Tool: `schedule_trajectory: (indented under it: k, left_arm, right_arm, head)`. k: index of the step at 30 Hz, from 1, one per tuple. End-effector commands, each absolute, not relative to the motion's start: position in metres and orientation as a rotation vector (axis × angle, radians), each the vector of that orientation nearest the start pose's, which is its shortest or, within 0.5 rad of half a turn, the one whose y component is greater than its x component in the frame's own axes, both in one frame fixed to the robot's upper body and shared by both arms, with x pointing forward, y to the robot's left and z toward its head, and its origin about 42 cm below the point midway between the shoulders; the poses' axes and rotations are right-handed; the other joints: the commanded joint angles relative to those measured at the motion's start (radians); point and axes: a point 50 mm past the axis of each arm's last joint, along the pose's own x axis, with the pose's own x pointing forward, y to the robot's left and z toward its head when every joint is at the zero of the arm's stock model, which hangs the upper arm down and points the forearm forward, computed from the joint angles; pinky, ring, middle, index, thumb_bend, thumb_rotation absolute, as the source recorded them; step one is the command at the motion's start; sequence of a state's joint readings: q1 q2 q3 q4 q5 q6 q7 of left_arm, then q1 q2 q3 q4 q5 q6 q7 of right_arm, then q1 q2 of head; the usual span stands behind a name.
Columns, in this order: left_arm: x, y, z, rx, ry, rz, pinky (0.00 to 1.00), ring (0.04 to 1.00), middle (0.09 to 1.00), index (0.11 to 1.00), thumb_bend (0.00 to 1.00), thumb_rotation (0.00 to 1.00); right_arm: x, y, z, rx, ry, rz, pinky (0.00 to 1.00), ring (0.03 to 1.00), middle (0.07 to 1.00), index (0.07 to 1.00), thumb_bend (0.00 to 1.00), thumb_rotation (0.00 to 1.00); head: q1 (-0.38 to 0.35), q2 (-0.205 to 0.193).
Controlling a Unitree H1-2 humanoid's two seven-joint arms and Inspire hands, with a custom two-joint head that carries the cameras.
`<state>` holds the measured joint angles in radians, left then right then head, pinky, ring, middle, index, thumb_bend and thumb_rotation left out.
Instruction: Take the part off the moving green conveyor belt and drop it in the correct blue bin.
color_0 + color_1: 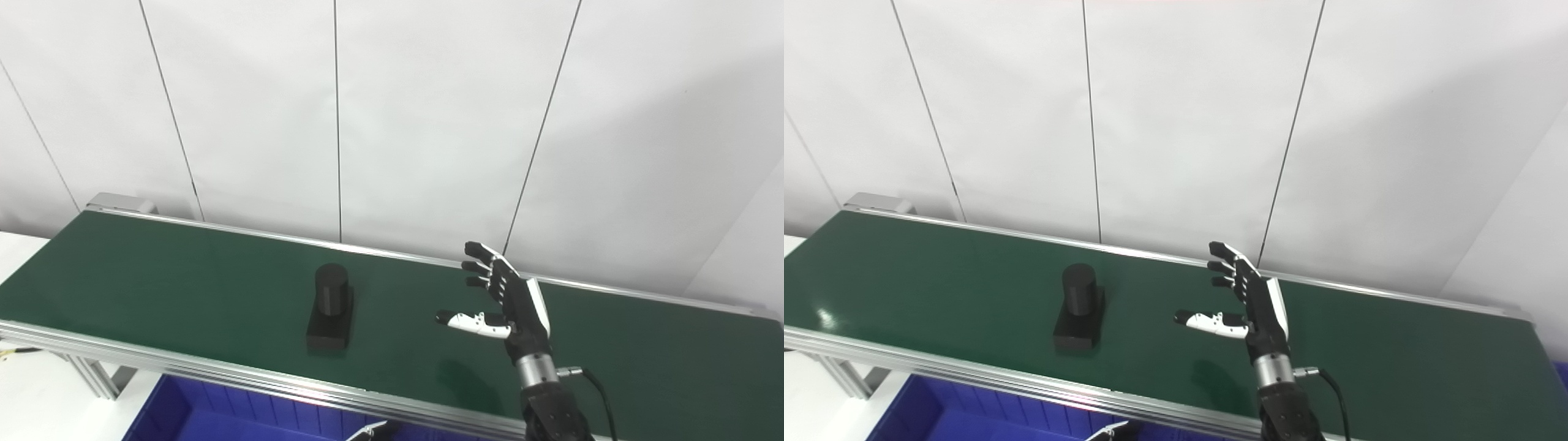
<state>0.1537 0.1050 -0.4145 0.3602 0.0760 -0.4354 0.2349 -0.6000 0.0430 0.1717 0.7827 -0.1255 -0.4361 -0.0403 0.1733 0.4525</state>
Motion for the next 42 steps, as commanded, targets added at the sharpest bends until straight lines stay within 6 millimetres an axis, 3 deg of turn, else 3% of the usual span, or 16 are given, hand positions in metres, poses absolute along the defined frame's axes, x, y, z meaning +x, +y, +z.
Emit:
schedule_trajectory:
  k: [1,8,21,26,32,42]
  left_arm:
    - [0.189,0.156,0.000,0.123,-0.009,-0.192,0.75,0.842,0.853,0.811,0.98,0.91]
    - [0.186,0.151,0.002,0.125,-0.021,-0.196,0.76,0.847,0.843,0.808,0.99,0.91]
    - [0.182,0.142,0.006,0.133,-0.048,-0.190,0.74,0.826,0.834,0.811,0.98,0.89]
    - [0.180,0.139,0.007,0.134,-0.053,-0.192,0.73,0.823,0.837,0.812,0.98,0.89]
    - [0.178,0.137,0.009,0.133,-0.061,-0.193,0.72,0.819,0.837,0.810,0.95,0.88]
    - [0.174,0.133,0.008,0.143,-0.067,-0.205,0.73,0.824,0.841,0.817,0.99,0.90]
  right_arm:
    - [0.458,-0.088,0.152,-0.206,-0.348,0.332,0.72,0.805,0.847,0.834,0.88,0.15]
    - [0.471,-0.082,0.153,-0.259,-0.316,0.359,0.82,0.848,0.849,0.849,0.88,0.17]
    - [0.474,-0.045,0.150,-0.307,-0.276,0.387,0.74,0.800,0.864,0.841,0.89,0.19]
    - [0.474,-0.040,0.148,-0.305,-0.254,0.401,0.76,0.810,0.873,0.834,0.88,0.14]
    - [0.471,-0.032,0.143,-0.323,-0.242,0.422,0.79,0.811,0.863,0.833,0.89,0.16]
    - [0.472,-0.028,0.140,-0.386,-0.233,0.437,0.73,0.795,0.848,0.820,0.92,0.21]
  head:
    - [0.008,0.001]
    - [0.025,0.002]
    - [0.051,0.004]
    - [0.062,0.005]
    - [0.059,0.010]
    - [0.066,0.008]
